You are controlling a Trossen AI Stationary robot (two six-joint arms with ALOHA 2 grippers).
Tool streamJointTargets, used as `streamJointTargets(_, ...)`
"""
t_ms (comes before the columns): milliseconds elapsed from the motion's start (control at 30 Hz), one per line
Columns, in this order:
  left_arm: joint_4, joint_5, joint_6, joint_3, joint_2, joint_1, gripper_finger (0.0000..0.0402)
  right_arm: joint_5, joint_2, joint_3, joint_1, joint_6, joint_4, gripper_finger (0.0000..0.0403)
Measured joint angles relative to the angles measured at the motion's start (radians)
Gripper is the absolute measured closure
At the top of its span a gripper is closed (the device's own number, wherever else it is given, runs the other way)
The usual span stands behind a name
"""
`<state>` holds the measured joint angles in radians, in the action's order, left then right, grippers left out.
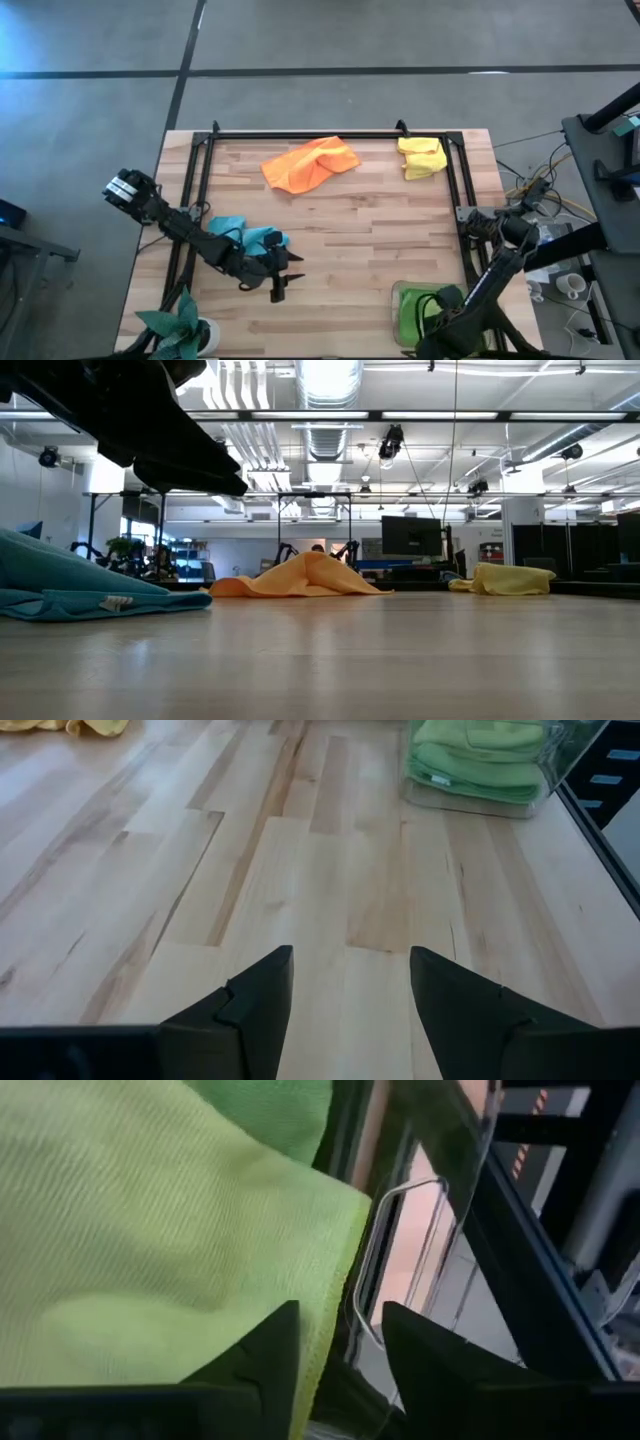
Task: Fold microfiber towels
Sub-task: Put the light green towel into the transparent bin
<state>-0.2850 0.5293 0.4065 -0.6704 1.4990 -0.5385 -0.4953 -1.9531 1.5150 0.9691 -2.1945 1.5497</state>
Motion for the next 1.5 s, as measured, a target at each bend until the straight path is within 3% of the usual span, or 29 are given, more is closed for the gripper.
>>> streamJointTargets(133, 0.000, 0.000, 0.000, 0.000, 0.000, 0.000, 0.0214, 0.018, 0.027, 0.002, -0.001, 0.022, -0.008, 0.0237)
streamJointTargets(333, -0.003, 0.000, 0.000, 0.001, 0.000, 0.000, 0.0214, 0.367, 0.079, 0.016, -0.021, -0.078, -0.140, 0.0227)
streamJointTargets(500, -0.004, 0.000, 0.000, 0.001, 0.000, 0.001, 0.0214, 0.421, 0.071, -0.026, -0.045, -0.077, -0.202, 0.0227)
streamJointTargets(933, -0.005, -0.001, 0.004, 0.002, 0.000, 0.001, 0.0214, 0.453, 0.162, -0.273, -0.046, -0.084, -0.508, 0.0227)
streamJointTargets(1133, -0.006, -0.001, 0.005, 0.002, 0.000, 0.001, 0.0214, 0.434, 0.178, -0.378, -0.049, -0.055, -0.638, 0.0227)
streamJointTargets(1267, -0.005, -0.001, 0.005, 0.002, 0.000, 0.001, 0.0214, 0.358, 0.172, -0.423, -0.049, -0.063, -0.692, 0.0230)
streamJointTargets(1367, -0.006, -0.001, 0.005, 0.002, 0.000, 0.002, 0.0214, 0.347, 0.173, -0.431, -0.045, -0.069, -0.688, 0.0250)
streamJointTargets(1500, -0.005, -0.001, 0.005, 0.002, 0.000, 0.002, 0.0214, 0.347, 0.174, -0.412, -0.045, -0.059, -0.648, 0.0308)
